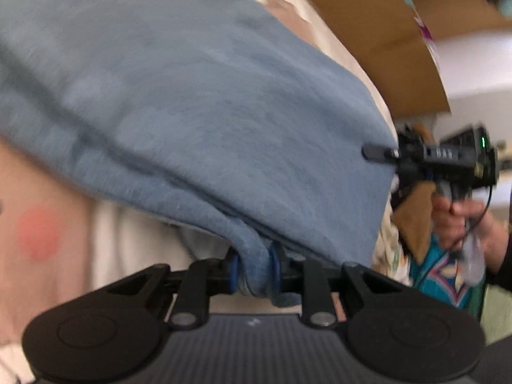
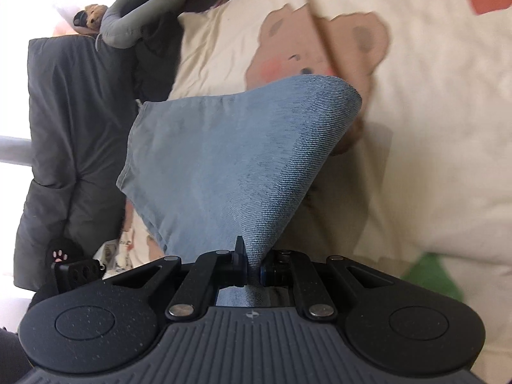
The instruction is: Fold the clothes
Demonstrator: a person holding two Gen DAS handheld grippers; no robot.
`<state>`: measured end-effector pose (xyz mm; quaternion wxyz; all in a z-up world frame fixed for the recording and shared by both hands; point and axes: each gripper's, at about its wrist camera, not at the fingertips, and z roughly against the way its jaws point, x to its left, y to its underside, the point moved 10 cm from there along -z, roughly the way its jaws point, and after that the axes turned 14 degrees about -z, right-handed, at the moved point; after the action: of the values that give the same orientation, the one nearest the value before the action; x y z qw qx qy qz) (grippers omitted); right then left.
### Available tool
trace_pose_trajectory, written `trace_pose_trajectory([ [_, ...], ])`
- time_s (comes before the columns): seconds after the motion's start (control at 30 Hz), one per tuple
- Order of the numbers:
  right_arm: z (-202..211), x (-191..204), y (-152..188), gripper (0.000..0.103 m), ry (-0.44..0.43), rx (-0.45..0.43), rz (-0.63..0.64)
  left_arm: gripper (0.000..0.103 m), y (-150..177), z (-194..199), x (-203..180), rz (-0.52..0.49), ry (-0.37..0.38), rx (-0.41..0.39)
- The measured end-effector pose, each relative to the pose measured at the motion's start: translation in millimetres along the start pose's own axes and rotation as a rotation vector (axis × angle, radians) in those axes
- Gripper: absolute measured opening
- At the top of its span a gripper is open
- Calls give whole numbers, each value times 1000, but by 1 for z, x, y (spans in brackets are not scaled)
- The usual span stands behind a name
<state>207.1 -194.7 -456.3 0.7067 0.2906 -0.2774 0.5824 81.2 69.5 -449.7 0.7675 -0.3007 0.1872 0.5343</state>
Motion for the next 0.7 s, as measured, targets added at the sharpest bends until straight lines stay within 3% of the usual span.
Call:
trace_pose_trajectory([
  [0.3,46,-25,-22,4,39,-86,-9,22,-13,-37,-35,-94,64,37],
  [0.53,59,-39,-21,4,55,-96,-22,22,-34,-59,-29,-41,131,58],
  [0.7,73,-49,-20,4,77,-110,-32,22,-29,-63,-32,-21,137,77],
])
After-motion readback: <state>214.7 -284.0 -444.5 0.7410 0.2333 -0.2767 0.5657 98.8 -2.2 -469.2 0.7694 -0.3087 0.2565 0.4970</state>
